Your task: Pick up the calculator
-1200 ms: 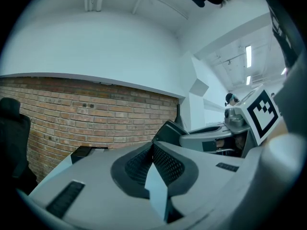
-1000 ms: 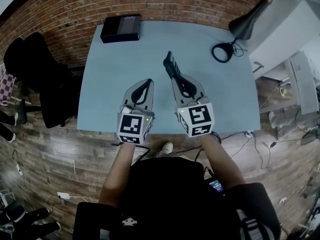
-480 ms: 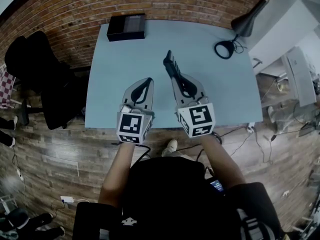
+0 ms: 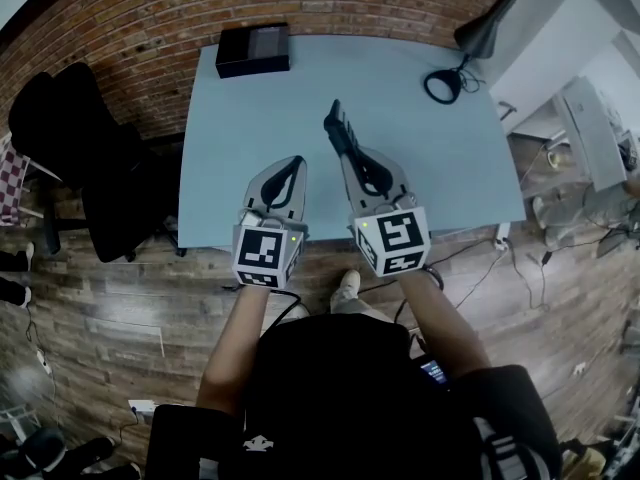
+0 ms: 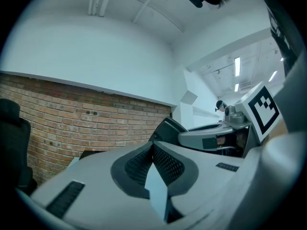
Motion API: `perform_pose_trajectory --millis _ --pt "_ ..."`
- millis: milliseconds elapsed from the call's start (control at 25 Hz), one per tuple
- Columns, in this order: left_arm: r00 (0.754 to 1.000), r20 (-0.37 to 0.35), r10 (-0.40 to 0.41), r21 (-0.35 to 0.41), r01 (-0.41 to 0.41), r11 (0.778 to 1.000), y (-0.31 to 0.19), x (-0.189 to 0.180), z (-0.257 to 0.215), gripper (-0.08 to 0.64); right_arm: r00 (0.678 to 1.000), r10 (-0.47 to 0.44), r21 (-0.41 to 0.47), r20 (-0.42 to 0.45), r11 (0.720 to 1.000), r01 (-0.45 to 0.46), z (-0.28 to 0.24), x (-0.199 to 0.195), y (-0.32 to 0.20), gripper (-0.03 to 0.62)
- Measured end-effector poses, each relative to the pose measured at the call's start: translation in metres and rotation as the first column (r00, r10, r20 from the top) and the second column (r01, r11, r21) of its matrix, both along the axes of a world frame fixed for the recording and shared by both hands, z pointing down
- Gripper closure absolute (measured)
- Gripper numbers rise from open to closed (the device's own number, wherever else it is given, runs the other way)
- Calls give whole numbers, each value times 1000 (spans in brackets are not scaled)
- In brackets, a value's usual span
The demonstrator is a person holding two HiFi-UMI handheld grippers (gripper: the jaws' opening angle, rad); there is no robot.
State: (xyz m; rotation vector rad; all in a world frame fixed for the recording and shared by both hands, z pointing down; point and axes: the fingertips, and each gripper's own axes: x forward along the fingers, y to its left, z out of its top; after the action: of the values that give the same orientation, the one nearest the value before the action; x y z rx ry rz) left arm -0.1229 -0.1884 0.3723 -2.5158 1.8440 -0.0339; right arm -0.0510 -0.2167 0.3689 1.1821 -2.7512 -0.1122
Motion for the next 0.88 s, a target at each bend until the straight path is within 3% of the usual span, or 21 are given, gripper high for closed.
perform_pose_trajectory --millis 880 --pt "999 -17 49 44 -48 998 80 -10 -8 558 999 51 47 -8 998 -50 -13 -7 89 541"
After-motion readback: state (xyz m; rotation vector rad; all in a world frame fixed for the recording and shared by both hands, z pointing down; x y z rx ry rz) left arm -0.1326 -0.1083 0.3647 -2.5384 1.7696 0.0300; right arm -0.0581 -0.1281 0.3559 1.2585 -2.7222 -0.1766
